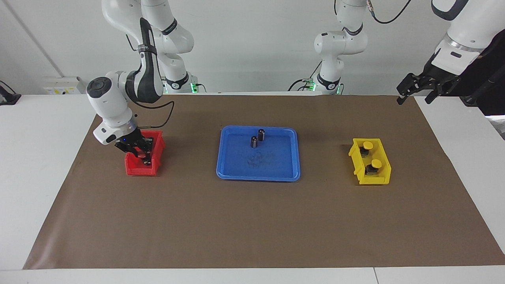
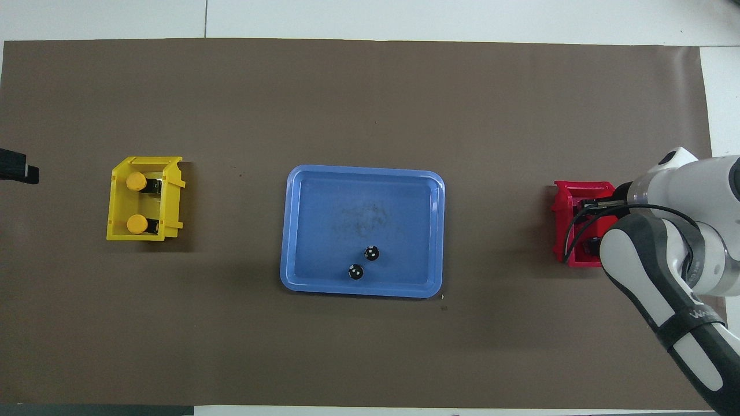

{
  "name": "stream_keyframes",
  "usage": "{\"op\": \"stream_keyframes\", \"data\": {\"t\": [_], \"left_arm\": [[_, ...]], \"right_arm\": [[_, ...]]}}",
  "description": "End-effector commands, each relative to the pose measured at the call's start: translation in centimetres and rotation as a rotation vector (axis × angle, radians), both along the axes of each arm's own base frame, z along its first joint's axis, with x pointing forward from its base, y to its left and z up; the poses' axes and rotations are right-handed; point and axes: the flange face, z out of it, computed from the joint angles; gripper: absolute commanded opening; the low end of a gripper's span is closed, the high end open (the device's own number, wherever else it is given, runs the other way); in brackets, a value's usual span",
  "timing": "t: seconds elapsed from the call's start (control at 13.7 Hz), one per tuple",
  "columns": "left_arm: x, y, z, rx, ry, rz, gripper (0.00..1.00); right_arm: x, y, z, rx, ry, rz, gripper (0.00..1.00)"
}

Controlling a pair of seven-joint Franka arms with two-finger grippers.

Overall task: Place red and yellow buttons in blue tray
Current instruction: 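Reach the right gripper down into the red holder and grasp a red button, then carry the red button into the blue tray while the left gripper reaches the yellow holder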

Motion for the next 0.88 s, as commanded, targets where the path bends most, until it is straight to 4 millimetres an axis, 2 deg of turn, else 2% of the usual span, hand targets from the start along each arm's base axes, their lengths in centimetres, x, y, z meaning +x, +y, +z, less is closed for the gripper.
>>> {"op": "stream_keyframes", "data": {"t": [0.0,0.07,0.22,0.37,0.44,0.59,0.66,0.73,0.8], "left_arm": [[-0.8,0.3,0.0,0.016,0.007,0.003,1.0],[-0.7,-0.1,0.1,0.016,0.006,-0.007,1.0],[-0.8,-0.4,0.1,0.016,0.006,-0.013,1.0],[-1.0,-0.5,-0.2,0.016,0.013,-0.006,1.0],[-1.3,-0.4,-0.7,0.015,0.017,-0.003,1.0],[-1.7,0.5,-3.0,0.019,-0.029,-0.001,0.97],[-1.6,1.6,-5.5,0.019,-0.052,0.017,0.97],[-1.4,1.7,-7.5,0.02,-0.059,0.019,0.95],[-0.8,1.8,-9.3,0.02,-0.057,0.021,0.91]], "right_arm": [[0.6,-0.1,2.2,0.014,0.006,-0.009,0.3],[1.5,-0.2,3.4,0.013,0.042,-0.003,0.3],[4.0,0.7,8.0,0.015,0.106,0.014,0.3],[6.0,3.3,12.0,0.013,0.133,0.035,0.3],[7.5,6.0,13.7,0.008,0.128,0.019,0.31],[9.1,13.5,15.7,0.005,0.091,-0.028,0.31],[9.3,17.6,15.7,0.016,0.06,-0.087,0.31],[9.2,22.6,15.3,0.038,0.006,-0.141,0.31],[8.8,27.5,14.0,0.056,-0.021,-0.179,0.31]]}}
